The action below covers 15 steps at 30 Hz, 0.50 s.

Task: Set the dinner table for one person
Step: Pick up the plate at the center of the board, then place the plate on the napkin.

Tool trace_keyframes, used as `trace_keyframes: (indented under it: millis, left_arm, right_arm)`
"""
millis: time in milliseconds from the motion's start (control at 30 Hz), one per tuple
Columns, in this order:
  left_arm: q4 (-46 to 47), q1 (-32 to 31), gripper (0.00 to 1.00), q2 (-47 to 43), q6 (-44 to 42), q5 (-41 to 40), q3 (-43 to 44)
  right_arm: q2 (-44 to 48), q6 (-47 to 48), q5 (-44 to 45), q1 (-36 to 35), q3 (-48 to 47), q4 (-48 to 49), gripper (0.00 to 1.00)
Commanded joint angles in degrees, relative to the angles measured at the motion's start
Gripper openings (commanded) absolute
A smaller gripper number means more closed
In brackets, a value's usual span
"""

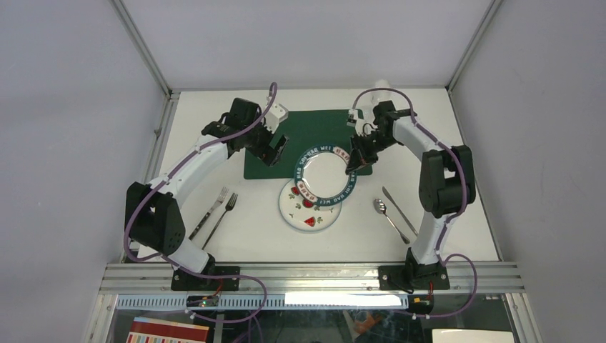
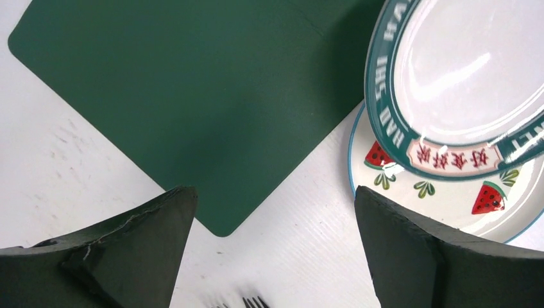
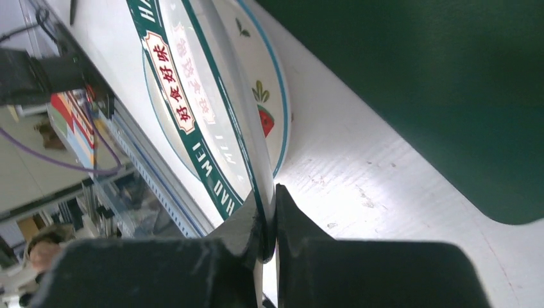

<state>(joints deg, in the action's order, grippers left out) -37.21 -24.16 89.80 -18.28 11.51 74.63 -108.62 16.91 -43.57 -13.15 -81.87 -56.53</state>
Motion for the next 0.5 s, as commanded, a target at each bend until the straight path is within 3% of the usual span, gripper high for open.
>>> trace_keyframes:
  millis: [0,233,467]
  left_arm:
    - [3.21,0.17,0.99,-2.69,1.27,-2.38,-1.28]
    - [3.73,0.17,0.99,-3.01,1.45,-2.27,-2.2]
    - [3.99,0.17,0.99,-3.94,1.33,-1.49,-2.47]
  right_arm:
    - [6.51,-9.65,-1.14,2.89,0.57,8.93,0.0]
    - [6.89,-16.74,-3.72,10.87,0.87,13.43,0.0]
    - [5.99,-22.85,-0.53,17.65,2.65,17.04,0.0]
